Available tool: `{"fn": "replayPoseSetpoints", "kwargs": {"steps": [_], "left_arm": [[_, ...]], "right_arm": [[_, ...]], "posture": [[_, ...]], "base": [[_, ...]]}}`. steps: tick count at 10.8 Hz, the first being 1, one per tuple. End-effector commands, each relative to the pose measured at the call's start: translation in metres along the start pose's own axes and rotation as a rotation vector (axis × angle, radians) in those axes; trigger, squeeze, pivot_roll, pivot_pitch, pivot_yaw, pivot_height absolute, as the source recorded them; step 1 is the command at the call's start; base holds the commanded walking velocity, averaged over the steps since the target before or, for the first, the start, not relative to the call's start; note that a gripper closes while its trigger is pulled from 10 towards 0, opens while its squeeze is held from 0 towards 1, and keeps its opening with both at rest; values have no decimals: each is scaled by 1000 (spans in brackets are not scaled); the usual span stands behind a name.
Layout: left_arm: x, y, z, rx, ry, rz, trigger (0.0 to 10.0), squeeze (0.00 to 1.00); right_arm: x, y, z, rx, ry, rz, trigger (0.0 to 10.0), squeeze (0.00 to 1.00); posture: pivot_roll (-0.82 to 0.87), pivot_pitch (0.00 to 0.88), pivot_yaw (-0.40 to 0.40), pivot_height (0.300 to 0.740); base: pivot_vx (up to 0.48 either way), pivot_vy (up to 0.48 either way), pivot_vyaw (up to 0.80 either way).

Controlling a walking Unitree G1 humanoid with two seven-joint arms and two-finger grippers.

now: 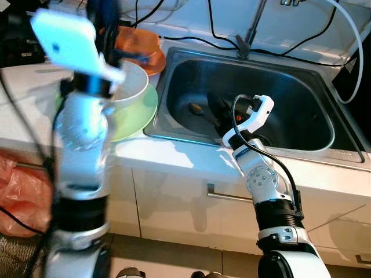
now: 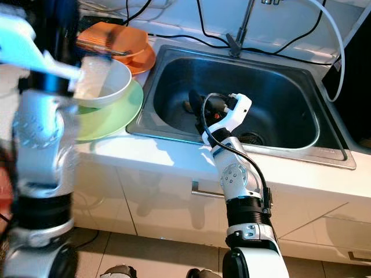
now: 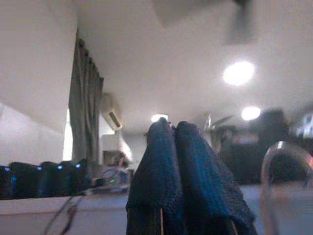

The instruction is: Kitchen organization

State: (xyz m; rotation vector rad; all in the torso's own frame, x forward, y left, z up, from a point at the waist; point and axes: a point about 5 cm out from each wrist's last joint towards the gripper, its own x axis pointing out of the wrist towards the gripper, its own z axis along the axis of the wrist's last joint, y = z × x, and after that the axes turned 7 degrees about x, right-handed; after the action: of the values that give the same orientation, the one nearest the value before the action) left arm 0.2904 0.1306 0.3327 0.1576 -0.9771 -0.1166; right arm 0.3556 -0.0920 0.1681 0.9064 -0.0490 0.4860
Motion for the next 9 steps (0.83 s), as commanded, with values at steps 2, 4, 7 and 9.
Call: {"fn": "replayPoseSetpoints", "kwargs": {"steps": [2,4,7,9], "left_arm": [[6,-7,8,-151,-51,31,0,0],[-3,-12,-13,-320,47,70,10000,0],[-19,-17,-39,-498,157,103,10000,0],[-31,-24,-53,-620,220,132,10000,0]], "right_arm": [[-3,-5,2,-12,-17,-23,10000,0],[-4,-6,3,-11,-27,-34,10000,0],[-4,-11,7,24,-50,-70,10000,0],[-4,-15,9,88,-68,-96,10000,0]], "posture": [[150,74,-102,740],[143,72,-97,740],[142,76,-98,740],[141,83,-99,740]], "base": [[0,0,0],[0,0,0],[0,0,0],[0,0,0]]}}
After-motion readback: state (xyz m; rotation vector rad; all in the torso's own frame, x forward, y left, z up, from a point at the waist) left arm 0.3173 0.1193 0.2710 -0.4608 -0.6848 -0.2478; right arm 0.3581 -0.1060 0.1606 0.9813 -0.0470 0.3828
